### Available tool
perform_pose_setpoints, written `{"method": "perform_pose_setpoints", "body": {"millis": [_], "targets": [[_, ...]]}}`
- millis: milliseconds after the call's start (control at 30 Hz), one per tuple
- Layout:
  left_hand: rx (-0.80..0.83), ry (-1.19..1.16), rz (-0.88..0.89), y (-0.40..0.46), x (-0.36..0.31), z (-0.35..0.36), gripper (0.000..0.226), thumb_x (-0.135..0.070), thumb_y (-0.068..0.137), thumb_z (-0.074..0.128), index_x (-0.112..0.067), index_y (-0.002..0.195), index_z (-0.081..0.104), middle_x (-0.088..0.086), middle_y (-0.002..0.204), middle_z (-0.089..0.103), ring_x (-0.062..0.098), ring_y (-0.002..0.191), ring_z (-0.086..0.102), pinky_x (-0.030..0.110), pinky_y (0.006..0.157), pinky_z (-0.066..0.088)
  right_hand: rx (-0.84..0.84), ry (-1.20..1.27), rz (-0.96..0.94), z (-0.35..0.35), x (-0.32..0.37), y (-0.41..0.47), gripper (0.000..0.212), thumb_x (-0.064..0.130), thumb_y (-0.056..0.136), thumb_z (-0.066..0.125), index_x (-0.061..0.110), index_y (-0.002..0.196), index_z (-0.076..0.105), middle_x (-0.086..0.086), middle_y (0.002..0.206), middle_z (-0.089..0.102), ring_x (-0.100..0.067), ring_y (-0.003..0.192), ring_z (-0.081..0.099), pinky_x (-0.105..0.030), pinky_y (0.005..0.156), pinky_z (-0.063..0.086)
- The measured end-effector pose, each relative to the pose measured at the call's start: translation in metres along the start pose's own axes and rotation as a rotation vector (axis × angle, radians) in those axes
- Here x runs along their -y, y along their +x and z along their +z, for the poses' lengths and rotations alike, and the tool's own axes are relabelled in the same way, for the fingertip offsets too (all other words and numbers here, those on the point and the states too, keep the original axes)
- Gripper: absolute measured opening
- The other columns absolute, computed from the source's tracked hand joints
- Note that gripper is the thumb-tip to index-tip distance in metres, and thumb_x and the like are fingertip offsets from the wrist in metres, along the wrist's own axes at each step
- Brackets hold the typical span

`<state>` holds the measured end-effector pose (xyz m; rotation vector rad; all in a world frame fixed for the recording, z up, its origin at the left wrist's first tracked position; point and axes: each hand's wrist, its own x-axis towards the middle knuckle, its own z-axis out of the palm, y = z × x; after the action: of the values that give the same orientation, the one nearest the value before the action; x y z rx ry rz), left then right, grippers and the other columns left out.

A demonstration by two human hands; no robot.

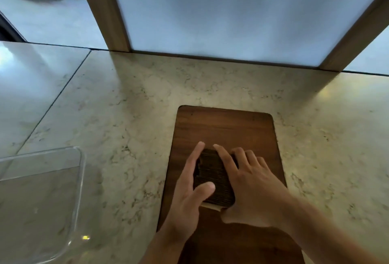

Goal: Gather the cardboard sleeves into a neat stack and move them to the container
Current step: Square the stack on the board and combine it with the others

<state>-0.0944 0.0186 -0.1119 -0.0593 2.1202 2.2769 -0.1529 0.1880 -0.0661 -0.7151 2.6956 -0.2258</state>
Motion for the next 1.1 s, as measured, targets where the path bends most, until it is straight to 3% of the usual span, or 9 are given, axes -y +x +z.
{"method": "perform_pose_setpoints", "body": {"millis": [133,267,367,433,533,600,833,967,1100], "targets": [[-0.041,0.030,0.067,0.004,0.007,0.003,0.067,-0.054,0.086,0.062,-0.046,0.151,0.049,-0.005,0.153,0.052,0.020,0.133,0.058,0.027,0.095,0.056,-0.038,0.000,-0.046,0.002,0.002,-0.003,0.139,0.078,0.051,0.061,0.036,0.155,-0.022,0.001,0.147,0.024,-0.024,0.131,0.029,-0.043,0.114,0.025],[-0.227,0.184,0.138,0.012,0.012,0.018,0.042,-0.052,0.089,0.064,-0.054,0.132,0.064,-0.020,0.130,0.060,0.001,0.119,0.063,0.011,0.085,0.053,-0.103,-0.002,-0.062,0.007,0.002,-0.004,0.139,0.072,0.057,0.068,0.034,0.155,-0.024,0.003,0.156,0.019,-0.025,0.142,0.023,-0.045,0.121,0.012],[-0.311,0.281,0.162,0.013,0.015,0.023,0.029,-0.034,0.093,0.065,-0.049,0.117,0.069,-0.012,0.126,0.063,-0.006,0.114,0.061,0.004,0.084,0.050,-0.106,0.099,-0.007,0.012,-0.006,-0.014,0.142,0.079,0.059,0.071,0.038,0.154,-0.026,0.013,0.167,-0.004,-0.018,0.155,-0.005,-0.042,0.122,-0.007],[-0.320,0.296,0.158,0.013,0.014,0.024,0.029,-0.032,0.094,0.063,-0.049,0.116,0.069,-0.010,0.126,0.065,-0.005,0.114,0.062,0.004,0.085,0.049,-0.169,0.453,0.075,0.016,-0.015,-0.033,0.137,0.090,0.057,0.068,0.048,0.155,-0.019,0.027,0.166,-0.014,-0.004,0.154,-0.012,-0.037,0.122,0.002],[-0.332,0.269,0.151,0.014,0.011,0.027,0.031,-0.024,0.095,0.064,-0.047,0.115,0.071,-0.013,0.123,0.068,-0.005,0.114,0.063,0.004,0.087,0.049,-0.488,1.302,0.161,0.032,-0.018,-0.057,0.109,0.093,0.066,0.056,0.052,0.157,0.014,0.033,0.163,0.018,0.009,0.149,0.017,-0.033,0.119,0.021],[-0.321,0.264,0.135,0.014,0.011,0.027,0.033,-0.018,0.097,0.065,-0.045,0.115,0.072,-0.014,0.121,0.069,-0.005,0.114,0.064,0.005,0.088,0.049,-0.572,1.560,0.200,0.046,-0.012,-0.060,0.090,0.087,0.078,0.045,0.046,0.156,0.026,0.034,0.157,0.034,0.012,0.144,0.028,-0.033,0.123,0.018],[-0.252,0.140,0.063,0.012,0.008,0.022,0.036,-0.041,0.090,0.061,-0.040,0.123,0.073,-0.016,0.129,0.069,0.005,0.123,0.064,0.022,0.097,0.052,-0.395,1.574,0.110,0.047,0.013,-0.037,0.077,0.077,0.084,0.035,0.053,0.154,0.014,0.053,0.127,0.049,0.023,0.121,0.048,-0.001,0.085,0.044],[-0.189,0.155,0.105,0.012,0.008,0.018,0.051,-0.047,0.094,0.047,-0.030,0.138,0.067,-0.021,0.141,0.065,0.000,0.134,0.056,0.009,0.101,0.044,-0.366,1.636,0.139,0.047,0.011,-0.032,0.085,0.090,0.079,0.032,0.056,0.155,0.012,0.056,0.132,0.042,0.028,0.124,0.039,0.004,0.086,0.040],[-0.295,0.162,0.071,0.015,0.012,0.026,0.044,-0.049,0.092,0.058,-0.036,0.133,0.070,-0.030,0.126,0.069,-0.005,0.119,0.064,0.007,0.087,0.050,-0.339,1.680,0.124,0.049,0.008,-0.033,0.090,0.092,0.075,0.038,0.057,0.155,0.015,0.048,0.136,0.047,0.022,0.126,0.045,0.001,0.087,0.043]]}}
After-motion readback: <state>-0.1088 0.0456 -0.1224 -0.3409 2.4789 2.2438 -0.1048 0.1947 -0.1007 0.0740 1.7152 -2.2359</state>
